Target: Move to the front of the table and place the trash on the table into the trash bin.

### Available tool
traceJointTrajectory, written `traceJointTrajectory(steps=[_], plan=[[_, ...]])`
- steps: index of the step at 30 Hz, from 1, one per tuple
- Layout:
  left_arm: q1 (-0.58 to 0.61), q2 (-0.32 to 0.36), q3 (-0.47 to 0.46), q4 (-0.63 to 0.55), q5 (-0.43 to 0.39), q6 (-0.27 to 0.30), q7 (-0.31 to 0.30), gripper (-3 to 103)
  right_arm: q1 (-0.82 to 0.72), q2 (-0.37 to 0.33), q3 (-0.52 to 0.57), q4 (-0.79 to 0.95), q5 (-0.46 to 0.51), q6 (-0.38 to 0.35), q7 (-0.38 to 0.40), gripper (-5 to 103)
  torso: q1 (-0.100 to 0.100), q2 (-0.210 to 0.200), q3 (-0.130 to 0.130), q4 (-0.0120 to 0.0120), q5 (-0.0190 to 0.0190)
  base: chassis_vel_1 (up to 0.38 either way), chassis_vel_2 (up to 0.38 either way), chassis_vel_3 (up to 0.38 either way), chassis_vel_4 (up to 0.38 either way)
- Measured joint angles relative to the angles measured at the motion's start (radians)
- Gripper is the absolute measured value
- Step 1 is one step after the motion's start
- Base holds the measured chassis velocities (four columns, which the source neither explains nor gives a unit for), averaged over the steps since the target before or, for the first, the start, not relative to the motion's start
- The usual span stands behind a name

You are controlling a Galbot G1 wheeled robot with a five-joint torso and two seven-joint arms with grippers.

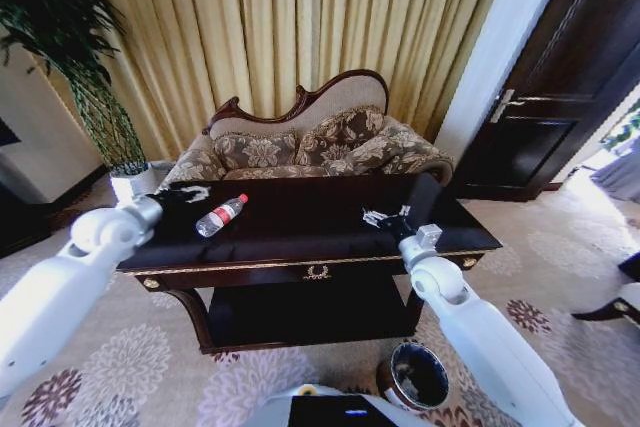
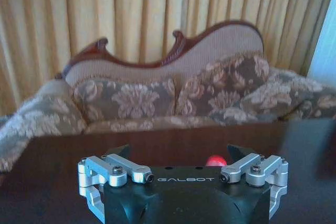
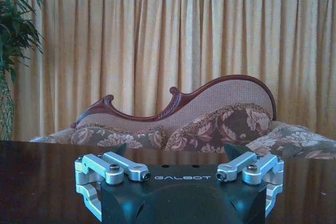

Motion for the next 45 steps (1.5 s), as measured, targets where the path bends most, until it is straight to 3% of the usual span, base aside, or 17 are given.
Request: traceJointTrajectory(steps=[5,7,13,45], plan=[[0.012,-0.003,0.014,-0.024,-0.014,0.053,-0.035,100,0.008,0.004,-0.006,-0.021,-0.005,0.007,-0.005,100,0.000,0.000,0.000,0.0003,-0.0002,0.000,0.000,0.000,0.000],[0.015,0.005,0.014,-0.048,-0.057,0.107,-0.095,100,0.009,0.009,-0.008,-0.034,-0.011,0.013,-0.008,100,0.000,0.000,0.000,0.0003,-0.0001,0.000,0.000,0.000,0.000],[0.010,0.031,-0.008,-0.070,-0.132,0.188,-0.125,100,0.006,0.022,-0.013,-0.049,-0.026,0.023,-0.014,100,0.000,0.000,0.000,0.0000,-0.0001,0.000,0.000,0.000,0.000],[0.087,0.013,-0.032,-0.074,-0.126,0.187,-0.121,100,0.020,0.011,-0.005,-0.077,-0.052,0.063,-0.023,100,0.000,0.000,0.000,0.0000,-0.0002,0.000,0.000,0.000,0.000]])
